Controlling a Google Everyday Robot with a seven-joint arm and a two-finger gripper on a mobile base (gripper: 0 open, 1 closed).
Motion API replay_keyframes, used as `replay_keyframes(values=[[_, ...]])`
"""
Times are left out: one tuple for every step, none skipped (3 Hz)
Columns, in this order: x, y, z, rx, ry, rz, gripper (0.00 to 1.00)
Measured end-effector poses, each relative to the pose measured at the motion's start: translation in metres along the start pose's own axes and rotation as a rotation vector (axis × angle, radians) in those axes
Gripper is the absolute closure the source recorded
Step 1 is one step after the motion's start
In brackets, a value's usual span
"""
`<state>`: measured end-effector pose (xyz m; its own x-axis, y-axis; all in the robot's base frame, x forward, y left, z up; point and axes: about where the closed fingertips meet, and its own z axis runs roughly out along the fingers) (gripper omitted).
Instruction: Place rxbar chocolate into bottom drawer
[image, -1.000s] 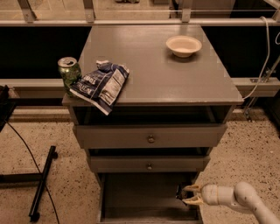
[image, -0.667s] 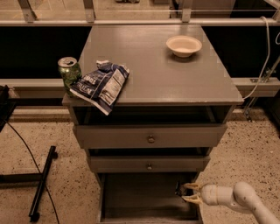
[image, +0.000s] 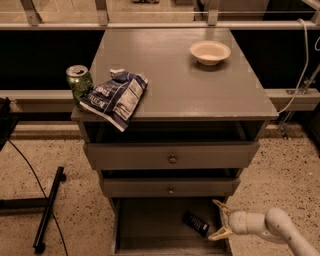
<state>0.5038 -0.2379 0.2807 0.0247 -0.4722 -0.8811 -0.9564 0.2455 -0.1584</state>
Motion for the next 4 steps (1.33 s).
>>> replay_keyframes(values=[[0.000,0.000,0.000,0.000,0.000,0.000,0.00],[-0.008,0.012,-0.020,0.001,0.083,-0.053,0.00],[-0.003,0.030,-0.065,0.033,0.186,-0.064,0.00],[-0.005,0.034,-0.070,0.037,0.191,-0.065,0.00]])
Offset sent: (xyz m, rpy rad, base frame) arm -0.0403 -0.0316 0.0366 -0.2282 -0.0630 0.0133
